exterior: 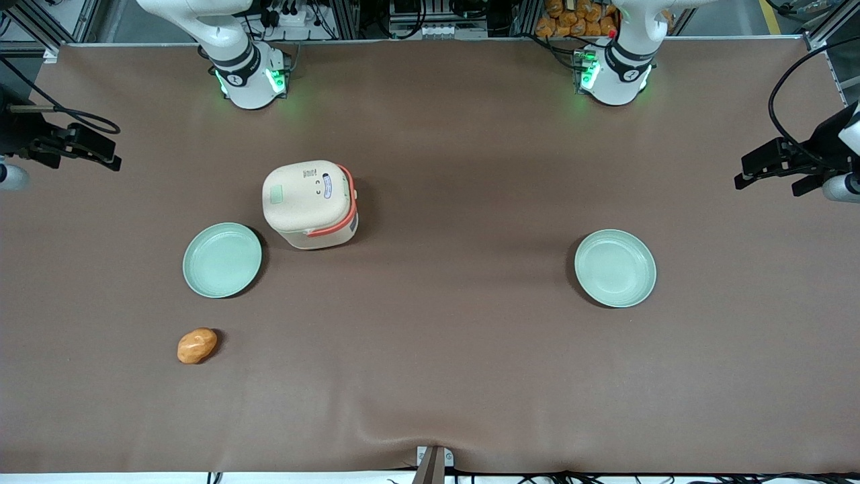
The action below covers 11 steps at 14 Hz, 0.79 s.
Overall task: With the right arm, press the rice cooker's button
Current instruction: 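Move the right gripper over to the rice cooker's green button panel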
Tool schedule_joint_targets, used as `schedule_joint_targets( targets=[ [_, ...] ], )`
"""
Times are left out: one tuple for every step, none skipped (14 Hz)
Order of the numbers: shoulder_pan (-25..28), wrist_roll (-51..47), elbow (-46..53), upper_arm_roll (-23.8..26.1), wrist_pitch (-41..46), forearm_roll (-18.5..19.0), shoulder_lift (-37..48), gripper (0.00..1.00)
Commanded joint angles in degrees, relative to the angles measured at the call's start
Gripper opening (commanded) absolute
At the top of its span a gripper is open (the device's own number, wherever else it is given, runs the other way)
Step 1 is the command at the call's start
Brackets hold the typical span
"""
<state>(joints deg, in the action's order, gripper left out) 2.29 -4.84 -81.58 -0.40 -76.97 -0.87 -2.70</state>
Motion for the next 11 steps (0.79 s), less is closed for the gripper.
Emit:
schedule_joint_targets(
  targets=[
    [0.4,-0.3,-0.1,0.2,0.9,-3.0,0.9,1.0],
    [0.4,-0.3,-0.2,0.2,0.9,-4.3,0.9,1.0],
    [0.5,-0.3,-0.4,0.2,0.9,-5.7,0.8,1.0],
    [0.6,-0.4,-0.6,0.2,0.9,-6.9,0.7,1.0],
    [1.0,-0.4,-0.6,0.2,0.9,-7.2,0.5,1.0],
    [2.3,-0.7,-0.6,0.2,0.7,-7.2,0.4,1.0],
    [3.6,-1.3,-0.8,0.2,0.5,-7.2,0.2,1.0],
    [5.0,-2.4,-1.7,0.2,0.2,-7.2,0.2,1.0],
    [6.4,-2.9,-2.7,0.2,-0.3,-7.2,0.2,0.97],
    [7.9,-3.1,-3.7,0.2,-0.8,-7.2,0.1,0.8],
    [9.3,-3.1,-4.9,0.2,-1.9,-7.2,-0.1,0.67]
  ],
)
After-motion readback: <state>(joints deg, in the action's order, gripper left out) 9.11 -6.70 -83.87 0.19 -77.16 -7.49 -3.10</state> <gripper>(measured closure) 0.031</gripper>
